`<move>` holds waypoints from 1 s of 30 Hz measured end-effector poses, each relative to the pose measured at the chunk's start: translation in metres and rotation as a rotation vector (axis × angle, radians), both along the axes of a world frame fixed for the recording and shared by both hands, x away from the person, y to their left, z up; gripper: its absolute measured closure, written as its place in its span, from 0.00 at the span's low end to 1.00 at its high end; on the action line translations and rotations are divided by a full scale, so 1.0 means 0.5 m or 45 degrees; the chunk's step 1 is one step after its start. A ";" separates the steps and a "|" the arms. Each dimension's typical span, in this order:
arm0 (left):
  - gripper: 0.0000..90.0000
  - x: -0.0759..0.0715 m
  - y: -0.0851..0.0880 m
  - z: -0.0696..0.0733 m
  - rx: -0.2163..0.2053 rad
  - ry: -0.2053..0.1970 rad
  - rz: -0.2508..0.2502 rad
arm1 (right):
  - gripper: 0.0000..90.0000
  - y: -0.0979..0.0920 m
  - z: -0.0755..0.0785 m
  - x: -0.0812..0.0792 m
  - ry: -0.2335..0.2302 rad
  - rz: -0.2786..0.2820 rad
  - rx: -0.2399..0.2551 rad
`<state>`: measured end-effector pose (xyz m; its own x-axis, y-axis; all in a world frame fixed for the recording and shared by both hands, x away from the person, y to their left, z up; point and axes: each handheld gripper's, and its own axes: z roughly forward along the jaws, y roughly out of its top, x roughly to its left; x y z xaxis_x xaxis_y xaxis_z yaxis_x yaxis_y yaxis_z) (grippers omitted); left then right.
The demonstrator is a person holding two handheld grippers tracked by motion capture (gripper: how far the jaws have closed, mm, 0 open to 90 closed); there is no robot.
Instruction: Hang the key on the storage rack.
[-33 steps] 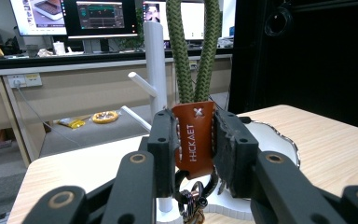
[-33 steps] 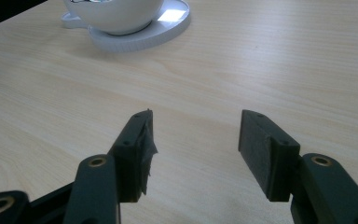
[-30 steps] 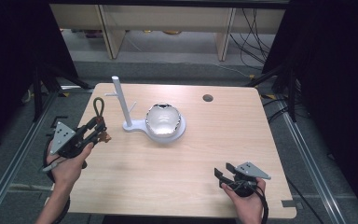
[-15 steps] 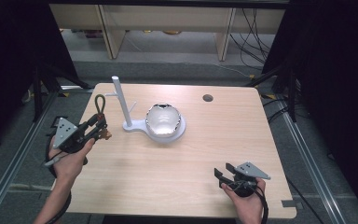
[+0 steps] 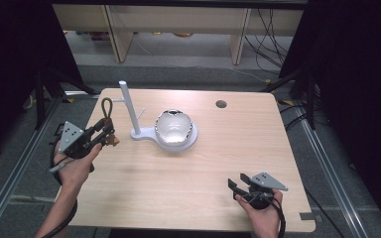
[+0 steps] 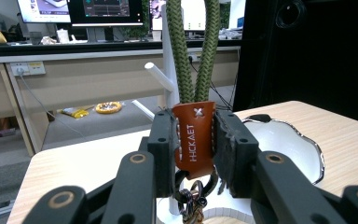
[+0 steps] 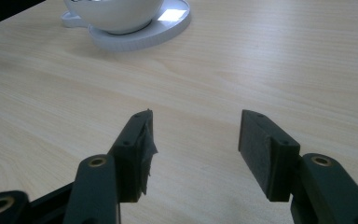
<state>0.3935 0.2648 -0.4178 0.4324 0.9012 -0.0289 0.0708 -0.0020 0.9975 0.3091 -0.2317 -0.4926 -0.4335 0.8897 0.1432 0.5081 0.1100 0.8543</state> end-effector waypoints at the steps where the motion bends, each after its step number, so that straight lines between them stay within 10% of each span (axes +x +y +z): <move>1: 0.76 0.002 0.001 0.000 0.003 0.002 0.001 | 0.51 0.000 0.000 0.000 -0.001 0.000 0.000; 30: 0.76 0.039 0.005 -0.003 0.013 0.047 0.014 | 0.51 0.001 -0.002 0.001 -0.001 -0.002 0.011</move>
<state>0.4132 0.2671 -0.4195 0.4213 0.9063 -0.0351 0.1077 -0.0115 0.9941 0.3097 -0.2314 -0.4938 -0.4325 0.8889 0.1508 0.5074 0.1017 0.8557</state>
